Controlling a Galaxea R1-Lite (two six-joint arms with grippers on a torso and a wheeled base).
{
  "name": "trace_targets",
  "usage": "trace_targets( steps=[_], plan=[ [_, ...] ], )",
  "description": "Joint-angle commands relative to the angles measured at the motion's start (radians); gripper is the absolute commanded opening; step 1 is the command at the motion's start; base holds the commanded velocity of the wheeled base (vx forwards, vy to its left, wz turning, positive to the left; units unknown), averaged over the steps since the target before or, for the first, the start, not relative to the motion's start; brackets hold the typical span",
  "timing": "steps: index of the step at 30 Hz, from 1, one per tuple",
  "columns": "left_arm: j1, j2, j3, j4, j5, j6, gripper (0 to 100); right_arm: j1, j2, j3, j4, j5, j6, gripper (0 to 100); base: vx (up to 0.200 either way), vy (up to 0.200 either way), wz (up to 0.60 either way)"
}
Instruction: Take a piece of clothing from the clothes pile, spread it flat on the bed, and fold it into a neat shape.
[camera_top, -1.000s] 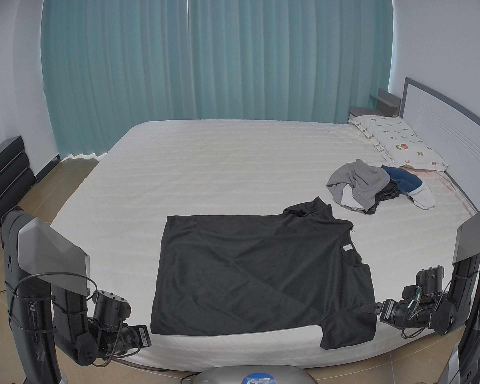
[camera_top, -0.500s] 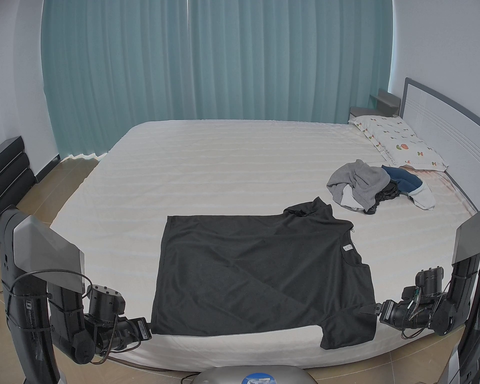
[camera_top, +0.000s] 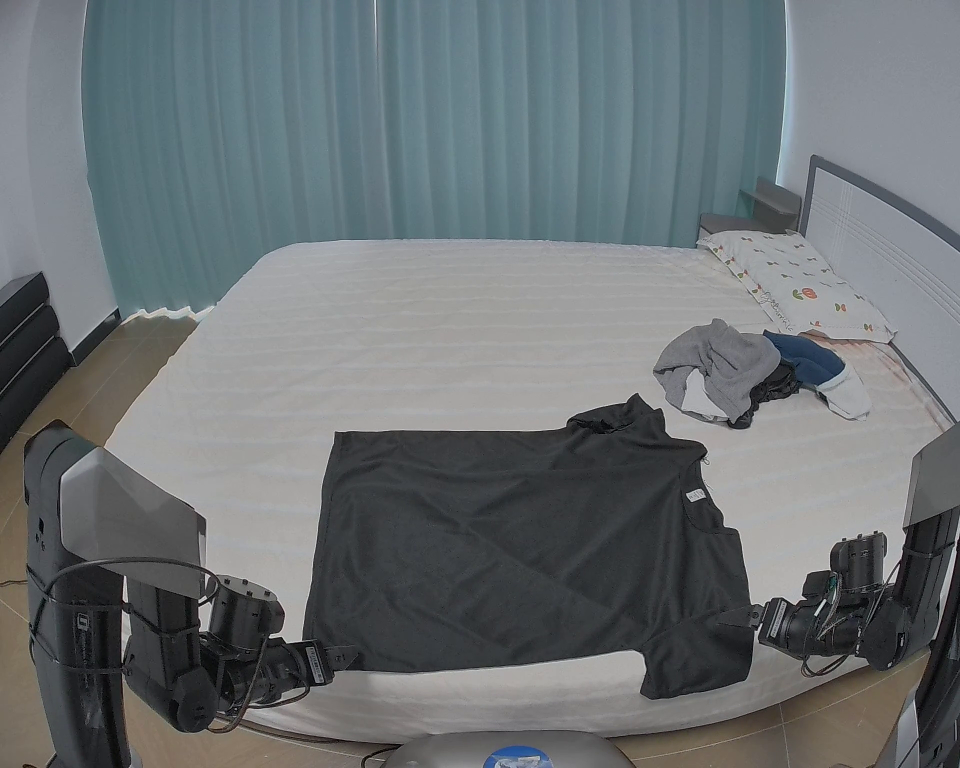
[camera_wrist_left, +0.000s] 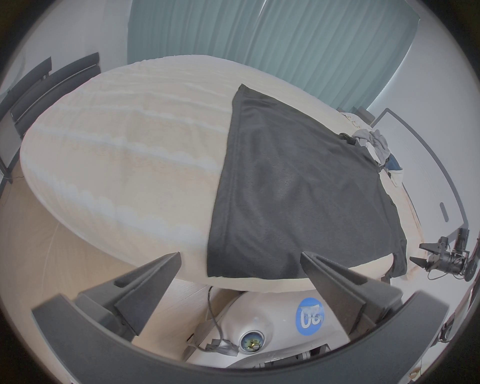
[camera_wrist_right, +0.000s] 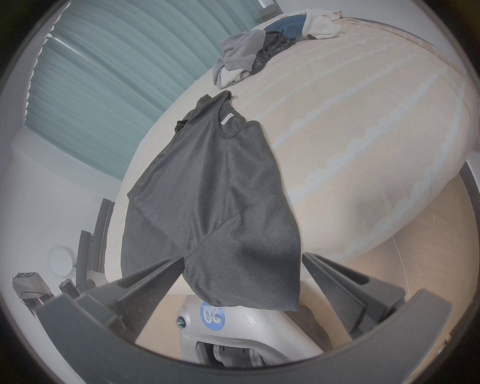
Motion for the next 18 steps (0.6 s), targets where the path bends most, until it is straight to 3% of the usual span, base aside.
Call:
trace_targets(
  steps=[1,7,11,18],
  plan=[
    [-0.003,0.025,-0.017,0.000,0.004,0.001,0,0.000,0.009,0.003,-0.016,0.001,-0.001,100,0.000,0.000,0.00],
    [0.001,0.025,-0.008,0.000,0.007,-0.006,0,0.000,0.052,0.024,-0.092,-0.001,-0.001,100,0.000,0.000,0.00],
    [0.009,0.020,-0.003,0.000,0.030,-0.072,0,0.000,0.078,0.046,-0.157,-0.003,-0.002,100,0.000,0.000,0.00],
    [0.012,0.002,0.037,0.000,0.039,-0.070,0,-0.001,0.080,0.051,-0.164,-0.003,-0.002,100,0.000,0.000,0.00]
  ],
)
